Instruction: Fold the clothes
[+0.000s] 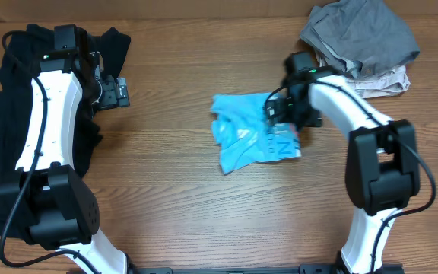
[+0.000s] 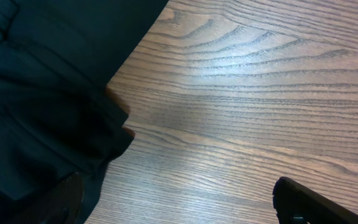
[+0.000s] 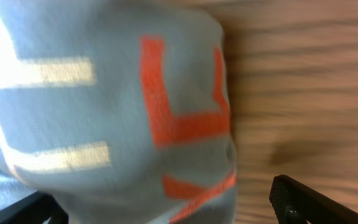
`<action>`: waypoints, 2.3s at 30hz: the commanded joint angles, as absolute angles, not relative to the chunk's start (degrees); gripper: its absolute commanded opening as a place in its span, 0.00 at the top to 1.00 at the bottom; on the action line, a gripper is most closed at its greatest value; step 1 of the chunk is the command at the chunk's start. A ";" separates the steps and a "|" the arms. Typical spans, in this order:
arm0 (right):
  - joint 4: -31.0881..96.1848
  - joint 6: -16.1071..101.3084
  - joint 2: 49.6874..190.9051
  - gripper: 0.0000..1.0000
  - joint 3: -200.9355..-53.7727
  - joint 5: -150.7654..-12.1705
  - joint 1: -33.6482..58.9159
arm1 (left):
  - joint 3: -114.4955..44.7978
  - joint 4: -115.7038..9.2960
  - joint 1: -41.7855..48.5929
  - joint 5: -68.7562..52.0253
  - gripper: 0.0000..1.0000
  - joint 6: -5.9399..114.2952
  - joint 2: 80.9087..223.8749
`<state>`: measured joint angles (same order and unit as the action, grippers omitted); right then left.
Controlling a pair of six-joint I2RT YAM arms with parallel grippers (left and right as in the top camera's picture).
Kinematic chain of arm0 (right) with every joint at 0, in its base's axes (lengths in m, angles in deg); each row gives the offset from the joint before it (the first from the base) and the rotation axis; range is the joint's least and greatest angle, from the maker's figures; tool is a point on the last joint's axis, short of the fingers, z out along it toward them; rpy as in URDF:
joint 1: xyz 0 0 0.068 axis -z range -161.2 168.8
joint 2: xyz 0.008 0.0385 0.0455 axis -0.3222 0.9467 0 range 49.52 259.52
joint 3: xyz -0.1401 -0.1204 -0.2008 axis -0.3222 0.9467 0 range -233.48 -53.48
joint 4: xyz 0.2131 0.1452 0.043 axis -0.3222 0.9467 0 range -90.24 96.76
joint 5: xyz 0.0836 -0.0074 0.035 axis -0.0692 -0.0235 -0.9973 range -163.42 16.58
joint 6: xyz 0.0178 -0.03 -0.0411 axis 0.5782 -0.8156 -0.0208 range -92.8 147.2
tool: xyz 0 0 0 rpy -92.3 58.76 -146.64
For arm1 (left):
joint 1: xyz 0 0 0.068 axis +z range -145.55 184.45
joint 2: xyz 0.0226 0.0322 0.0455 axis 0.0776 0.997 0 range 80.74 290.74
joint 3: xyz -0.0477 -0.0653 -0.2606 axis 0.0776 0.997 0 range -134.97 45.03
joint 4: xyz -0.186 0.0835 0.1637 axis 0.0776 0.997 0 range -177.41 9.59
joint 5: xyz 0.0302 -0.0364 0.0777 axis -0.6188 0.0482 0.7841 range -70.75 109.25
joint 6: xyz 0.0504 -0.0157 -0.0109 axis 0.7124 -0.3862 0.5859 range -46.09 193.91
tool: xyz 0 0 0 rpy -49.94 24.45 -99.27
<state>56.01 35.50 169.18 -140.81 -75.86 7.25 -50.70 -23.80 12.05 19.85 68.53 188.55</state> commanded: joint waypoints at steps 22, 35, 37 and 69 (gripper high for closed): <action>60.62 65.73 163.54 0.00 -150.27 -62.33 -16.62 | -50.52 -25.30 11.94 19.20 0.00 69.64 189.10; 57.26 69.27 172.74 0.00 -150.27 -55.43 -17.82 | -50.52 -25.26 11.94 19.20 0.00 69.64 189.10; 57.06 69.27 173.73 0.00 -150.27 -55.45 -17.85 | -50.52 -25.28 11.94 19.20 0.00 69.64 189.10; 75.18 49.88 172.94 0.96 -166.64 -71.18 -8.03 | -50.48 -24.87 11.94 19.20 0.00 69.62 189.10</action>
<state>73.39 55.65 176.96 -160.13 -67.05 -9.85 -50.70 -24.87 12.05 19.85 68.50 188.55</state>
